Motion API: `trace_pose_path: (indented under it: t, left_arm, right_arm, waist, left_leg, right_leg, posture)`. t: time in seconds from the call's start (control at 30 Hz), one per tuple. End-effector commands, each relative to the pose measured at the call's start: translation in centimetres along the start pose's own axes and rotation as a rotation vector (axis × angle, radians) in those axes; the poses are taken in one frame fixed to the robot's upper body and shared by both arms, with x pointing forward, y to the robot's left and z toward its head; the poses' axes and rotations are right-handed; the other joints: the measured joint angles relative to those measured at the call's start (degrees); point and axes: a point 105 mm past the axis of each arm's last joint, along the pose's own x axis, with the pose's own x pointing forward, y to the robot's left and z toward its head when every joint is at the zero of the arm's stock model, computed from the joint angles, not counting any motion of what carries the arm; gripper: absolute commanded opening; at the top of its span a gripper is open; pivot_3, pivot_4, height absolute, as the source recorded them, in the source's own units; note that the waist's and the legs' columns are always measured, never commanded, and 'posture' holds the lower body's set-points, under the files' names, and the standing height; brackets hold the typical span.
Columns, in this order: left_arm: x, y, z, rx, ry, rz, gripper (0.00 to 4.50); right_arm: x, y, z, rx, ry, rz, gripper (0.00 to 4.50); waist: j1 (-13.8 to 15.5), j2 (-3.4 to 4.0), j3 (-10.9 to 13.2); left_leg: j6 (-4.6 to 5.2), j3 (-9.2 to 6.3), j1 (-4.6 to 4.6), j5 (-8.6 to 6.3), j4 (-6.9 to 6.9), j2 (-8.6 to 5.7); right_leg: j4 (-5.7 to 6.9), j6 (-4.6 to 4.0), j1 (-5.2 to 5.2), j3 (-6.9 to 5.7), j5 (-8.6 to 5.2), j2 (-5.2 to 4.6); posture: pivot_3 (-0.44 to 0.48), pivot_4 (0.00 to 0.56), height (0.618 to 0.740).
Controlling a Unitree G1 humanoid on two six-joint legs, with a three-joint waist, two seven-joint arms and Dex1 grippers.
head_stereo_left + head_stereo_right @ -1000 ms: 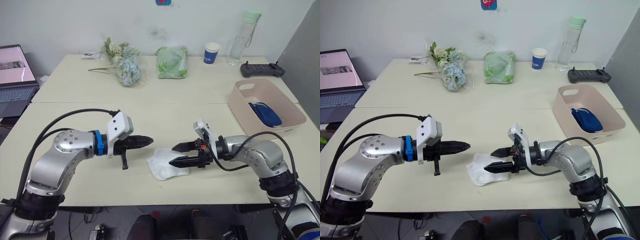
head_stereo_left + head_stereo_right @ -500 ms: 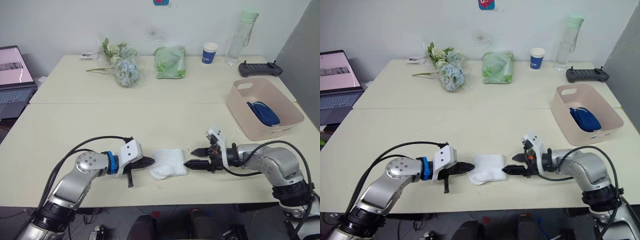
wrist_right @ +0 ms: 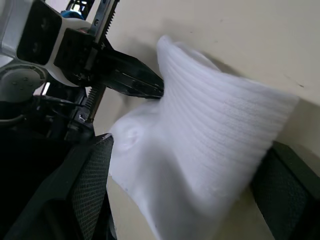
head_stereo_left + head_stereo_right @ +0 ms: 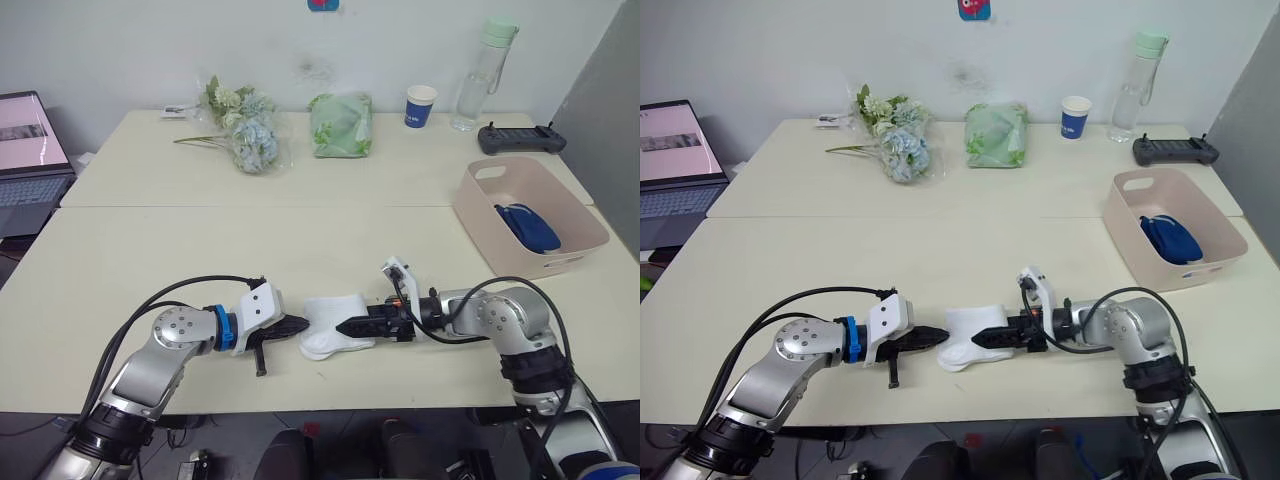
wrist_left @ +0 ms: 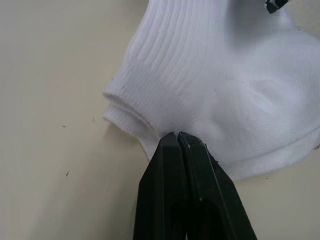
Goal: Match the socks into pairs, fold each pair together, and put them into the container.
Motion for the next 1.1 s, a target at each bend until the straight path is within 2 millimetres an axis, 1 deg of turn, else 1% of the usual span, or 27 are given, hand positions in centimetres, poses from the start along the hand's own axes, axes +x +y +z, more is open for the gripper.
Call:
trace_pose_path:
  t: [0.03,0.13,0.2,0.27,0.37,0.43,0.47,0.53,0.6,0.67,0.7,0.77,0.8,0.87,0.97,1.0,1.03,1.07,1.1]
  left_arm:
    - [0.1,-0.4,0.3,0.015,0.0,-0.013,0.0]
    - [0.1,-0.4,0.4,0.017,-0.005,-0.012,0.0]
    - [0.0,-0.4,0.5,0.016,-0.009,-0.012,0.0]
    - [-0.1,-0.4,0.6,0.018,-0.012,-0.012,0.0]
    - [-0.2,-0.3,0.9,0.012,-0.029,-0.018,0.0]
    - [-0.5,-0.2,1.5,0.002,-0.056,-0.026,0.0]
    - [-0.7,-0.1,1.9,-0.004,-0.071,-0.026,0.0]
    - [-1.2,0.5,3.6,-0.038,-0.146,-0.019,0.0]
    - [-2.0,1.3,6.4,-0.098,-0.258,-0.01,0.4]
    - [-2.5,1.5,8.7,-0.118,-0.329,-0.023,0.9]
    - [-2.6,1.8,9.9,-0.113,-0.361,-0.026,1.22]
    - [-2.5,2.3,12.2,-0.093,-0.419,-0.019,1.78]
    - [-2.3,2.5,13.2,-0.084,-0.445,-0.015,2.18]
    - [-1.9,2.7,15.4,-0.068,-0.504,-0.014,2.83]
    - [-1.0,2.6,18.0,-0.039,-0.561,-0.043,3.89]
    - [-0.7,2.5,18.7,-0.027,-0.574,-0.049,4.16]
    - [-0.3,2.5,19.5,-0.012,-0.591,-0.058,4.47]
    - [0.1,2.5,20.4,-0.002,-0.616,-0.061,4.49]
    - [0.5,2.6,20.9,0.002,-0.632,-0.063,4.49]
  right_arm:
    - [0.0,0.3,0.8,0.007,-0.027,0.018,4.21]
    - [0.1,0.0,0.7,0.013,-0.028,0.007,3.6]
    - [0.0,-0.1,0.8,0.023,-0.035,0.002,2.96]
    - [-0.1,-0.2,0.7,0.02,-0.036,0.0,2.15]
    - [-0.1,-0.3,0.5,0.011,-0.041,-0.008,1.1]
    - [-0.3,-0.4,0.6,0.012,-0.053,-0.011,0.3]
    - [-0.5,-0.3,0.6,0.011,-0.061,-0.009,0.04]
    - [-1.3,-0.1,1.2,-0.01,-0.087,-0.012,0.04]
    - [-2.6,0.1,1.9,-0.053,-0.121,-0.027,0.0]
    - [-4.1,-0.1,2.5,-0.091,-0.154,-0.068,0.0]
    - [-5.0,-0.1,2.9,-0.113,-0.175,-0.09,0.0]
    - [-6.9,-0.2,4.1,-0.168,-0.228,-0.156,0.0]
    - [-7.8,0.0,4.6,-0.193,-0.244,-0.179,0.0]
    - [-9.8,0.5,5.9,-0.254,-0.291,-0.236,0.0]
    - [-13.3,1.1,8.5,-0.356,-0.377,-0.373,0.0]
    - [-14.7,1.3,9.5,-0.394,-0.407,-0.43,0.0]
    - [-16.6,1.5,10.8,-0.448,-0.441,-0.514,0.0]
    - [-18.6,1.8,11.9,-0.509,-0.464,-0.605,0.0]
    - [-19.9,1.9,12.6,-0.548,-0.476,-0.662,0.0]
  waist:
    - [0.0,0.0,0.0]
    - [0.0,0.0,0.0]
    - [-0.1,0.0,0.0]
    - [-0.1,0.0,0.0]
    - [-0.1,0.0,0.0]
    - [-0.1,0.0,0.0]
    - [-0.1,0.0,0.0]
    - [-0.1,0.01,0.0]
    - [0.1,0.01,0.0]
    - [0.2,0.0,0.0]
    - [0.3,0.0,0.0]
    - [0.2,0.0,0.0]
    - [0.2,0.0,0.0]
    - [0.1,-0.01,0.0]
    - [0.0,-0.02,0.0]
    - [0.0,-0.01,0.1]
    - [0.0,-0.01,0.1]
    - [0.0,0.02,0.1]
    - [0.1,0.06,0.1]
  left_leg:
    - [0.0,-0.01,0.0,0.0,0.0,0.0]
    - [0.0,0.0,0.0,0.0,0.0,0.0]
    - [0.0,0.0,0.0,0.0,0.0,0.0]
    - [0.0,0.0,-0.01,0.0,0.0,0.0]
    - [0.0,0.0,-0.01,0.0,-0.01,0.0]
    - [0.0,0.0,-0.01,0.0,-0.01,0.0]
    - [0.0,0.0,-0.02,0.0,-0.01,0.0]
    - [0.0,0.0,-0.02,0.0,-0.01,0.0]
    - [0.0,-0.04,-0.08,0.0,0.02,0.0]
    - [0.0,-0.05,-0.13,0.0,0.06,-0.02]
    - [0.0,-0.04,-0.12,0.0,0.06,-0.03]
    - [0.0,-0.04,-0.11,0.0,0.06,-0.05]
    - [0.0,-0.04,-0.12,0.0,0.06,-0.05]
    - [0.0,-0.02,-0.1,0.0,0.06,-0.05]
    - [0.0,-0.02,-0.11,0.0,0.06,-0.04]
    - [0.0,-0.01,-0.1,0.0,0.06,-0.05]
    - [0.0,0.01,-0.1,0.0,0.06,-0.05]
    - [0.0,0.02,-0.1,0.0,0.06,-0.05]
    - [-0.01,0.03,-0.11,0.01,0.06,-0.07]
  right_leg:
    - [0.0,0.0,0.0,-0.01,0.0,0.0]
    - [0.0,0.0,-0.01,0.0,0.0,0.0]
    - [0.0,0.0,-0.01,0.0,0.0,0.0]
    - [0.0,0.0,-0.01,-0.01,0.0,0.0]
    - [0.0,0.0,-0.01,0.0,0.0,0.0]
    - [0.0,0.0,-0.01,-0.01,0.0,0.0]
    - [0.0,0.0,-0.02,-0.01,0.0,0.0]
    - [0.0,0.0,-0.02,-0.01,0.0,0.0]
    - [-0.01,0.0,-0.03,-0.04,0.0,-0.01]
    - [-0.02,0.0,-0.03,-0.07,0.0,-0.03]
    - [-0.03,0.01,-0.02,-0.06,0.0,-0.03]
    - [-0.03,0.02,-0.02,-0.06,-0.01,-0.02]
    - [-0.03,0.02,-0.01,-0.06,-0.01,-0.01]
    - [-0.03,0.02,0.0,-0.04,-0.01,0.0]
    - [-0.01,0.02,-0.01,-0.04,-0.01,0.02]
    - [0.0,0.01,-0.01,0.0,0.0,0.03]
    - [0.0,0.02,-0.01,0.0,0.0,0.03]
    - [-0.01,0.01,-0.01,0.01,0.0,0.03]
    - [-0.02,0.02,-0.01,0.01,-0.01,0.03]
  posture:
    - [0.0,0.15,0.74]
    - [0.0,0.15,0.74]
    - [0.0,0.15,0.74]
    - [0.0,0.15,0.74]
    - [0.0,0.15,0.74]
    - [0.0,0.15,0.74]
    - [0.0,0.15,0.74]
    - [0.0,0.15,0.74]
    - [0.0,0.15,0.74]
    - [0.0,0.15,0.74]
    - [0.0,0.15,0.74]
    - [0.0,0.15,0.74]
    - [0.0,0.15,0.74]
    - [0.0,0.15,0.74]
    - [0.0,0.15,0.74]
    - [0.0,0.15,0.74]
    - [0.0,0.15,0.74]
    - [0.0,0.15,0.74]
    - [0.0,0.15,0.74]
